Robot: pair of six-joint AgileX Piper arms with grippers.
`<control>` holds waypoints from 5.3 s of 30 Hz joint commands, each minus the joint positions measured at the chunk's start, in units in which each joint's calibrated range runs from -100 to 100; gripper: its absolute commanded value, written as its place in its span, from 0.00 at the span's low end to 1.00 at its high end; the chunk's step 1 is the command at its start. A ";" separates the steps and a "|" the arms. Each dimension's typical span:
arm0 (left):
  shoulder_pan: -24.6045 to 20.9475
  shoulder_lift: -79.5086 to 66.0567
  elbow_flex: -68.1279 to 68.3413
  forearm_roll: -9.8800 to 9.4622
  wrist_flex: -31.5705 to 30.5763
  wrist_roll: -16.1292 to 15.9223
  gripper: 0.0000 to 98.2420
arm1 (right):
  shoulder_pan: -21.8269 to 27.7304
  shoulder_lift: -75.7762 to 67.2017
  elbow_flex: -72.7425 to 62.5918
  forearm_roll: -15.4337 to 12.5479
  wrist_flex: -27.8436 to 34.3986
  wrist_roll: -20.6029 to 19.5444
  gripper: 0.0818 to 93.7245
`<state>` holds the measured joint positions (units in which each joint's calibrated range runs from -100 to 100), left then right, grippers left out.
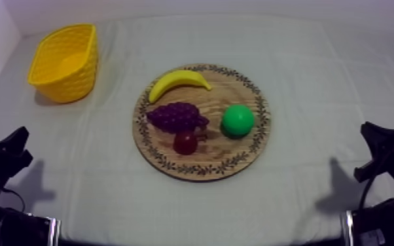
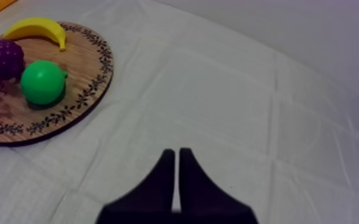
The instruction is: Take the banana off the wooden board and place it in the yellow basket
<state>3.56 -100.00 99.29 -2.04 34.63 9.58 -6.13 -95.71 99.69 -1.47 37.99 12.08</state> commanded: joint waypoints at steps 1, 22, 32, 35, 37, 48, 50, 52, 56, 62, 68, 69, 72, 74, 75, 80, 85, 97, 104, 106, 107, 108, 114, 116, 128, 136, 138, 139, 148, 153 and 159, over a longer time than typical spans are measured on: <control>0.02 0.00 0.04 -0.03 -0.03 -0.03 0.00 | 0.01 -0.04 -0.03 -0.02 -0.01 0.00 0.00; 0.02 0.00 0.04 -0.03 -0.03 -0.08 0.00 | -0.07 -0.04 -0.03 -0.02 -0.01 0.00 0.00; 0.02 0.00 0.04 -0.03 -0.03 -2.21 0.00 | -0.07 -0.04 -0.03 -0.02 -0.01 0.00 0.00; 0.02 0.00 0.04 -0.03 -0.03 -1.68 0.00 | -0.07 -0.04 -0.03 -0.02 -0.01 0.00 0.00; 0.02 0.00 0.04 -0.03 -0.03 -1.19 0.00 | -0.07 -0.04 -0.03 -0.02 -0.01 0.00 0.00; 0.00 0.00 0.04 -0.03 -0.03 -0.57 0.00 | -0.07 -0.04 -0.03 -0.02 -0.01 0.00 0.00; -0.02 0.00 0.04 -0.03 -0.03 -0.55 0.00 | -0.07 -0.04 -0.03 -0.02 -0.01 0.00 0.00; -0.04 0.00 0.04 -0.03 -0.03 -0.82 0.00 | -0.07 -0.04 -0.03 -0.02 -0.01 0.00 0.00; 0.06 0.00 0.04 -0.03 -0.03 -2.08 0.00 | -0.07 -0.04 -0.03 -0.02 -0.01 0.00 0.00; 0.31 0.64 0.37 -1.08 -2.78 0.31 0.00 | -0.07 -0.04 -0.03 -0.02 -0.01 0.00 0.00; 0.13 9.73 -6.01 -2.47 -8.17 0.13 0.00 | -0.07 -0.04 -0.03 -0.02 -0.01 0.00 0.00; 0.06 11.88 -8.42 -2.47 -8.50 -0.48 0.00 | -0.07 -0.04 -0.03 -0.02 -0.01 0.00 0.00; 0.30 18.77 -17.04 -2.60 -8.95 -2.28 0.00 | -0.07 -0.04 -0.03 -0.02 -0.01 0.00 0.00; 0.55 23.61 -23.66 -2.46 -8.70 -3.76 0.00 | -0.07 -0.04 -0.03 -0.02 -0.01 0.00 0.00; 0.67 26.04 -27.20 -2.26 -8.31 -4.61 0.00 | -0.07 -0.04 -0.03 -0.02 -0.01 0.00 0.00; 1.36 37.60 -43.91 1.76 -5.40 -12.12 0.00 | -0.07 -0.04 -0.03 -0.02 -0.01 0.00 0.00; 1.79 48.03 -58.11 5.86 0.06 -19.57 0.00 | -0.07 -0.04 -0.03 -0.02 -0.01 0.00 0.00; 8.43 72.61 -87.23 4.22 12.09 -25.74 0.00 | -0.07 -0.04 -0.03 -0.02 -0.01 0.00 0.00; 10.05 82.94 -95.09 4.91 16.71 -29.19 0.00 | -0.07 -0.04 -0.03 -0.02 -0.01 0.00 0.00; 10.34 85.18 -95.40 5.23 16.80 -29.67 0.00 | -0.07 -0.04 -0.03 -0.02 -0.01 0.00 0.00; 10.42 86.17 -95.33 5.54 16.83 -30.01 0.00 | -0.07 -0.04 -0.03 -0.02 -0.01 0.00 0.00; 10.53 87.13 -95.18 5.76 16.84 -30.23 0.00 | -0.07 -0.04 -0.03 -0.02 -0.01 0.00 0.00; 12.35 91.79 -92.35 6.40 15.11 -30.64 0.00 | -0.07 -0.04 -0.03 -0.02 -0.01 0.00 0.00; 13.21 92.99 -90.78 6.75 13.52 -30.77 0.00 | -0.07 -0.04 -0.03 -0.02 -0.01 0.00 0.00; 16.45 100.31 -82.81 10.71 7.88 -35.37 0.00 | -0.07 -0.04 -0.03 -0.02 -0.01 0.00 0.00; 18.87 105.59 -79.82 10.23 4.69 -36.16 0.00 | -0.07 -0.04 -0.03 -0.02 -0.01 0.00 0.00; 19.44 106.83 -79.56 9.61 4.36 -35.46 0.00 | -0.07 -0.04 -0.03 -0.02 -0.01 0.00 0.00; 19.72 107.35 -79.52 9.31 4.28 -34.94 0.00 | -0.07 -0.04 -0.03 -0.02 -0.01 0.00 0.00; 20.43 110.10 -79.38 7.71 8.17 -29.77 0.22 | -0.07 -0.04 -0.03 -0.02 -0.01 0.00 0.00; 20.96 110.04 -78.80 6.04 9.05 -26.95 0.59 | -0.07 -0.04 -0.03 -0.02 -0.01 0.00 0.00; 21.39 110.94 -80.93 4.59 11.13 -24.92 0.67 | -0.07 -0.04 -0.03 -0.02 -0.01 0.00 0.00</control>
<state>24.95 10.71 18.44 2.50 45.60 -15.62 -6.20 -95.71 99.69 -1.47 37.94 12.10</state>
